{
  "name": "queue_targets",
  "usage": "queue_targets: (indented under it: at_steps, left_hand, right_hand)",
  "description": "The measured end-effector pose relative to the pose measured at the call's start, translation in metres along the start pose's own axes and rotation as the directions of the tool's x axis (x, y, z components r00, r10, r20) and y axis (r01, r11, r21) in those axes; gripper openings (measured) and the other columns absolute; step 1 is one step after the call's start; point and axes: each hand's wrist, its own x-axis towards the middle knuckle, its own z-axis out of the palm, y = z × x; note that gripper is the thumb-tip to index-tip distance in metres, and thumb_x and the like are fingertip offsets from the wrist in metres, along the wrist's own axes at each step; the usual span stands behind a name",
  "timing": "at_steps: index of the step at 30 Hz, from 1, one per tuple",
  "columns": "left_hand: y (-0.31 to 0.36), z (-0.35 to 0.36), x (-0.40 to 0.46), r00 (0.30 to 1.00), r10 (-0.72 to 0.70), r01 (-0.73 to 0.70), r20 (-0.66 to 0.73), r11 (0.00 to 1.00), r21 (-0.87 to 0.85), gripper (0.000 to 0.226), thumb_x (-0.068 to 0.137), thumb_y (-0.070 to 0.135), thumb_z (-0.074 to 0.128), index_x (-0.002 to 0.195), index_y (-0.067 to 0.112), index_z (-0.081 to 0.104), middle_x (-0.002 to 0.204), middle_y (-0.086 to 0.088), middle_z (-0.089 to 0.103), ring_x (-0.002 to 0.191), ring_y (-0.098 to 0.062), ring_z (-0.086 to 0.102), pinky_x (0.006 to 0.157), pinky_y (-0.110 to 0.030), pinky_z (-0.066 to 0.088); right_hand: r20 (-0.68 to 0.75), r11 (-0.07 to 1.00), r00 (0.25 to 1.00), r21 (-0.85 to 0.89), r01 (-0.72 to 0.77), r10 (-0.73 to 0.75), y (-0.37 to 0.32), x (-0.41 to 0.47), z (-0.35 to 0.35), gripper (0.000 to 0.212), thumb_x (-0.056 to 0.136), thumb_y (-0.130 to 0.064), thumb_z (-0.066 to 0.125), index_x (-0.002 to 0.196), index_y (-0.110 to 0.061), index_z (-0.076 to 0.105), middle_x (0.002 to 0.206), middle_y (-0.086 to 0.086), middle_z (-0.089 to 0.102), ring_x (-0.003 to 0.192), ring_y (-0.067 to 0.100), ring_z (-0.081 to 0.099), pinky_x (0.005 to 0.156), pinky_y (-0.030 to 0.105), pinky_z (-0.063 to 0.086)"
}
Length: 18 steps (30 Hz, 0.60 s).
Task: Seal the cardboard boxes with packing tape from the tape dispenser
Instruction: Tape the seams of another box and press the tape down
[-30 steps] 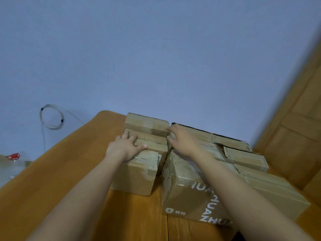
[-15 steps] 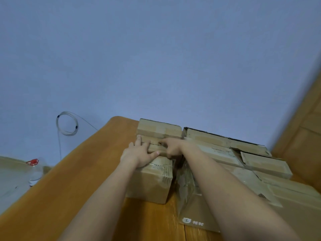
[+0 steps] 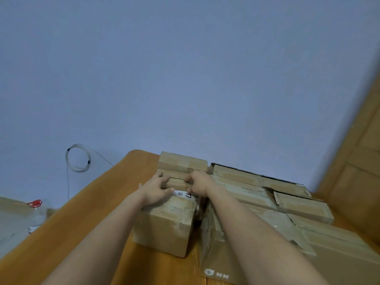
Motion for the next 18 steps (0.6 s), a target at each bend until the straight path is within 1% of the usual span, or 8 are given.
queue_targets:
  at_steps: [3,5,6,7,9,13,17,18]
  left_hand:
    - [0.006,-0.012,0.0,1.0,0.017,-0.017,-0.001,1.0,0.019,0.077,0.088,0.056,0.054,0.149,0.016,0.031,0.158,0.001,0.018,0.144,-0.022,0.023,0.115,-0.055,0.016]
    - [0.014,-0.022,-0.002,0.998,0.043,-0.043,-0.036,0.999,0.012,0.069,0.092,0.048,0.056,0.147,0.013,0.035,0.156,-0.004,0.023,0.142,-0.023,0.025,0.116,-0.05,0.019]
    - [0.019,-0.025,-0.004,0.996,0.061,-0.061,-0.065,0.998,0.005,0.063,0.094,0.041,0.056,0.146,0.011,0.037,0.155,-0.005,0.026,0.141,-0.024,0.027,0.116,-0.044,0.02]
    - [0.025,-0.028,-0.007,0.991,0.078,-0.079,-0.105,0.997,-0.007,0.058,0.095,0.036,0.056,0.144,0.009,0.039,0.153,-0.006,0.03,0.14,-0.023,0.028,0.113,-0.036,0.023]
    - [0.034,-0.032,-0.012,0.972,0.095,-0.105,-0.215,0.994,-0.036,0.053,0.094,0.03,0.058,0.141,0.008,0.044,0.151,-0.006,0.035,0.139,-0.022,0.031,0.109,-0.031,0.026]
    - [0.053,-0.04,-0.022,0.903,0.034,-0.124,-0.429,0.975,-0.184,0.049,0.09,0.022,0.065,0.135,0.01,0.052,0.149,-0.004,0.039,0.134,-0.023,0.038,0.108,-0.036,0.03]
    - [0.081,-0.052,-0.037,0.808,0.064,-0.251,-0.586,0.937,-0.243,0.041,0.088,0.015,0.066,0.129,0.009,0.059,0.145,-0.006,0.044,0.132,-0.023,0.041,0.106,-0.033,0.031]
    - [0.089,-0.055,-0.042,0.783,0.075,-0.288,-0.617,0.924,-0.253,0.039,0.088,0.013,0.065,0.127,0.009,0.06,0.143,-0.005,0.046,0.13,-0.022,0.042,0.105,-0.031,0.032]
  right_hand:
    - [-0.072,0.999,0.997,0.04,0.018,-0.015,0.0,-0.006,-0.009,0.038,0.088,-0.015,0.062,0.126,-0.016,0.061,0.126,0.008,0.061,0.117,0.026,0.055,0.094,0.03,0.044]
    - [-0.122,0.998,0.992,0.056,0.04,-0.033,0.0,-0.01,-0.015,0.031,0.089,-0.015,0.06,0.12,-0.015,0.064,0.122,0.008,0.063,0.117,0.025,0.055,0.09,0.029,0.043]
    - [-0.148,0.997,0.988,0.06,0.047,-0.038,-0.001,-0.012,-0.018,0.026,0.089,-0.015,0.06,0.114,-0.015,0.066,0.119,0.007,0.064,0.115,0.025,0.055,0.088,0.03,0.043]
    - [-0.174,0.997,0.984,0.058,0.053,-0.042,-0.001,-0.014,-0.022,0.021,0.088,-0.016,0.059,0.108,-0.015,0.067,0.115,0.007,0.065,0.112,0.025,0.056,0.087,0.031,0.045]
    - [-0.226,0.997,0.973,0.054,0.056,-0.042,-0.004,-0.019,-0.031,0.021,0.088,-0.017,0.059,0.107,-0.013,0.067,0.113,0.007,0.067,0.11,0.025,0.057,0.09,0.036,0.047]
    - [-0.316,0.995,0.946,0.051,0.09,-0.07,-0.009,-0.039,-0.058,0.023,0.09,-0.021,0.058,0.111,-0.02,0.067,0.113,0.004,0.066,0.108,0.025,0.056,0.085,0.035,0.047]
    - [-0.428,0.988,0.899,0.074,0.135,-0.091,-0.011,-0.072,-0.09,0.014,0.09,-0.022,0.058,0.099,-0.02,0.068,0.102,0.001,0.067,0.101,0.022,0.057,0.073,0.031,0.044]
    - [-0.457,0.986,0.885,0.083,0.146,-0.093,-0.011,-0.082,-0.098,0.015,0.09,-0.022,0.058,0.101,-0.02,0.068,0.103,0.001,0.067,0.103,0.021,0.056,0.074,0.031,0.044]
